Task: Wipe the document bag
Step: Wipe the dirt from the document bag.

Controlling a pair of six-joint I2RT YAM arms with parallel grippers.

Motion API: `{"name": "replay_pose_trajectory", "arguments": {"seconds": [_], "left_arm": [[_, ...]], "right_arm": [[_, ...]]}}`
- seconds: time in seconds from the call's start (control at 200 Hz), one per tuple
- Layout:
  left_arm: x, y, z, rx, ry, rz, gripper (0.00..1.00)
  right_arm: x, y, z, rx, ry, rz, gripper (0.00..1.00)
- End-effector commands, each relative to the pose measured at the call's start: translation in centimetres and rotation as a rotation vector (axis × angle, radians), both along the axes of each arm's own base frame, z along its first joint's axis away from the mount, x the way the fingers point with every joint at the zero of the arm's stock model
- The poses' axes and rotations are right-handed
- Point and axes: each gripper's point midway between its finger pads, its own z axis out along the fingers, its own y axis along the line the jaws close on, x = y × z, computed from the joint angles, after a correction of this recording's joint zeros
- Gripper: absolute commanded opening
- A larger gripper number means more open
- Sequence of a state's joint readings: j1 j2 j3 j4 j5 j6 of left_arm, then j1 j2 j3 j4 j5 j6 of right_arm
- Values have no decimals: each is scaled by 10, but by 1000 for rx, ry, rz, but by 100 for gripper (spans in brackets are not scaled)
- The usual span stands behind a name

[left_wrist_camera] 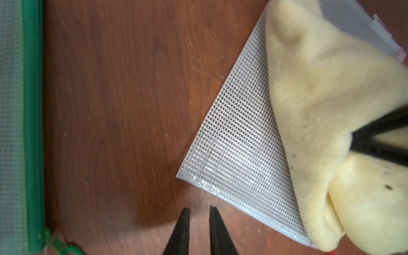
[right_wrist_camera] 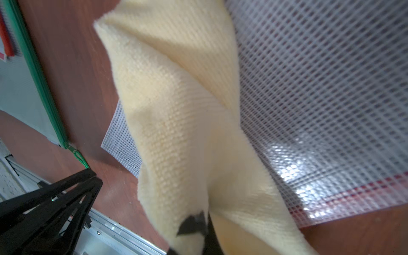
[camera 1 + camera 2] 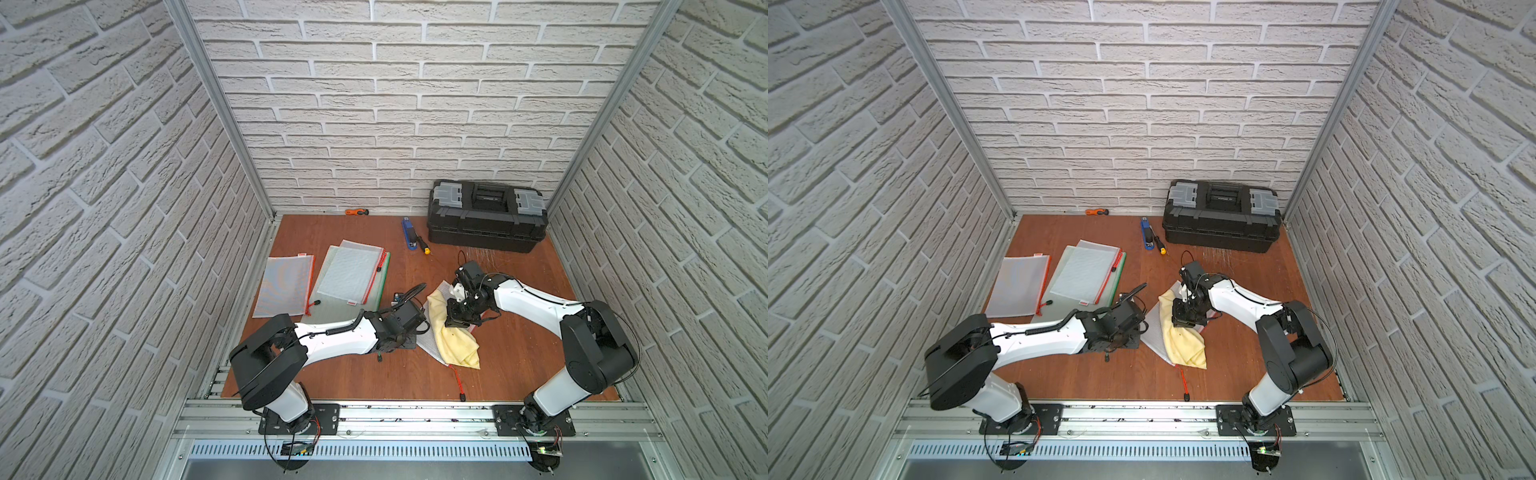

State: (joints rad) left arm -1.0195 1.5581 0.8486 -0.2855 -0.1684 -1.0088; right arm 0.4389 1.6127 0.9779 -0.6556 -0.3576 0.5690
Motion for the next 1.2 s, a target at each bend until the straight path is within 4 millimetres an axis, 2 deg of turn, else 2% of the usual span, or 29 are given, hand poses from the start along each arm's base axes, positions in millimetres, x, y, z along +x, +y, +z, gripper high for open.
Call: {"name": "replay_pose_trajectory", "arguments": {"seconds": [0.0, 0.1, 0.275, 0.535, 0.81, 0.925, 1.035, 1.19], "left_arm": [[14, -17, 8, -49, -29, -22, 13], [18, -24, 2, -25, -15, -43, 0], [18, -30, -13, 6, 15, -75, 0], [11, -18, -32, 34, 55, -62, 0], [7, -16, -54, 45, 94, -57, 0], [5, -13, -57, 51, 99, -50, 0], [2, -9, -60, 51, 105, -43, 0], [-1, -3, -65, 57, 115, -32, 0]], "right_arm": [[-6, 20, 2, 39, 6, 46, 2], [-11, 26, -11, 46, 37, 51, 2], [-12, 30, -21, 51, 55, 52, 2], [-6, 30, -23, 54, 39, 17, 2], [-2, 35, -21, 78, 48, 20, 2], [3, 22, -24, 74, 54, -14, 2], [12, -1, -30, 115, 83, -91, 2], [32, -53, -33, 110, 92, -200, 2]]}}
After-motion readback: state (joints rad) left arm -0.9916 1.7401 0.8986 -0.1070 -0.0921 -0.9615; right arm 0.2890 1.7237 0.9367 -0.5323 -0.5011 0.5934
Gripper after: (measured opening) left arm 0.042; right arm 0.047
